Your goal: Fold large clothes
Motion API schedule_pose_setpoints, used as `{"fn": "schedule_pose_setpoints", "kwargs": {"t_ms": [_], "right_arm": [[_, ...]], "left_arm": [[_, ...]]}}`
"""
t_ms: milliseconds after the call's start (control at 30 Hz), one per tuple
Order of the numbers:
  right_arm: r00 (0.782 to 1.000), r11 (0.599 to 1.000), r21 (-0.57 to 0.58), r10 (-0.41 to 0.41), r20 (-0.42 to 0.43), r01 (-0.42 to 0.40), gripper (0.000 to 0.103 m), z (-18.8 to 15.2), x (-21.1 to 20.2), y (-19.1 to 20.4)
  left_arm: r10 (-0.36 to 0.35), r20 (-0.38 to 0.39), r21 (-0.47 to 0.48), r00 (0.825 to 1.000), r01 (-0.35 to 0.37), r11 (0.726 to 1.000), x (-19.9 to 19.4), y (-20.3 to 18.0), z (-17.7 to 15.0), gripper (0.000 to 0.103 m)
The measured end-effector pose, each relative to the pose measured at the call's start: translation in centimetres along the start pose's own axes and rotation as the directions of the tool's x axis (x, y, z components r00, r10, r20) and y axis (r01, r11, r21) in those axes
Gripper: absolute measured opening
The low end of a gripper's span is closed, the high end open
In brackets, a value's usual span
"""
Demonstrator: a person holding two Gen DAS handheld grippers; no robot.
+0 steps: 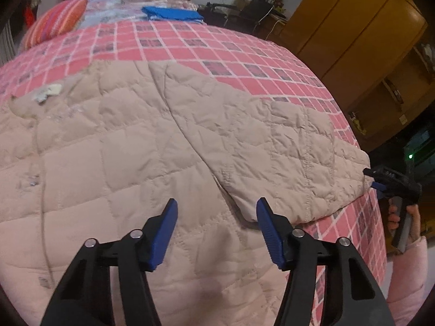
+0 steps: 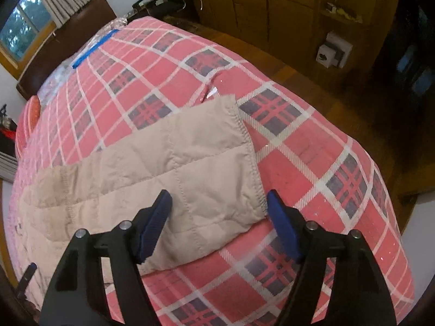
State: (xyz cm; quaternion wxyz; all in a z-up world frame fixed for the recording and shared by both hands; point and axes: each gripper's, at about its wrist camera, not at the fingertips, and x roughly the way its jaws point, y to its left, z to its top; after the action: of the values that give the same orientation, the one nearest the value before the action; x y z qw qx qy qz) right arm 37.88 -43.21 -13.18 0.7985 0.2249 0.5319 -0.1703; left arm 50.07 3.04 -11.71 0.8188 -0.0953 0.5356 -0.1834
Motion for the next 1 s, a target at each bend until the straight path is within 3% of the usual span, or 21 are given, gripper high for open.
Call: {"fn": "schedule_pose_setpoints", "kwargs": {"t_ms": [33,100,167,267,367,533,700,800,1000], "right_arm": [[1.0,1.0,-0.006,-0.008,0.004,0.008,0.064,-0.1,0.0,0.0],[1.0,1.0,-0.017,-0.017,0.01,0.017,0.052,-0.1,0.0,0.1],[1.0,1.0,-0.017,-0.017,0.014,0.018,0.034,-0.1,-0.2,0.0],[1.0,1.0,-0.016,-0.016,0.022,0.016,0.019,-0.1,-0.5,-0.3],[0.999,1.0,-0.002,0.016,0.037,-0.016,0.01,-0.1,-1.3,-0.6],[0.995,0.998,-0.034,0.046,0.083,-0.044,0.006,-0.4,-3.8,0.5],[0.977,0.981,-0.131,0.158,0.144,-0.14,0.005,-1.4,-7.9,4.0],[0.961,0.959,-0.205,0.228,0.154,-0.194,0.005,-2.2,-9.9,7.1],[0.92,0.874,-0.379,0.372,0.123,-0.303,0.005,-5.2,-12.9,14.8]], "left_arm": [[-0.018,-0.016,-0.016,1.0,0.017,1.0,0.5,0.4,0.0,0.038],[-0.037,-0.036,-0.044,0.999,0.036,0.998,1.3,1.1,-0.1,0.033],[-0.035,-0.044,-0.054,0.998,0.032,0.998,1.9,1.6,-0.1,0.016],[-0.044,-0.043,-0.073,0.998,0.041,0.996,2.4,2.4,-0.3,0.001],[-0.071,-0.044,-0.098,0.997,0.066,0.993,2.7,3.2,-0.4,0.0],[-0.097,-0.04,-0.114,0.994,0.092,0.989,2.7,3.7,-0.5,0.0],[-0.117,-0.038,-0.117,0.992,0.111,0.987,2.1,4.0,-0.8,0.0],[-0.126,-0.031,-0.119,0.992,0.121,0.985,1.4,4.4,-0.8,0.0],[-0.131,-0.002,-0.114,0.991,0.13,0.985,-0.2,5.3,-1.1,0.0]]}}
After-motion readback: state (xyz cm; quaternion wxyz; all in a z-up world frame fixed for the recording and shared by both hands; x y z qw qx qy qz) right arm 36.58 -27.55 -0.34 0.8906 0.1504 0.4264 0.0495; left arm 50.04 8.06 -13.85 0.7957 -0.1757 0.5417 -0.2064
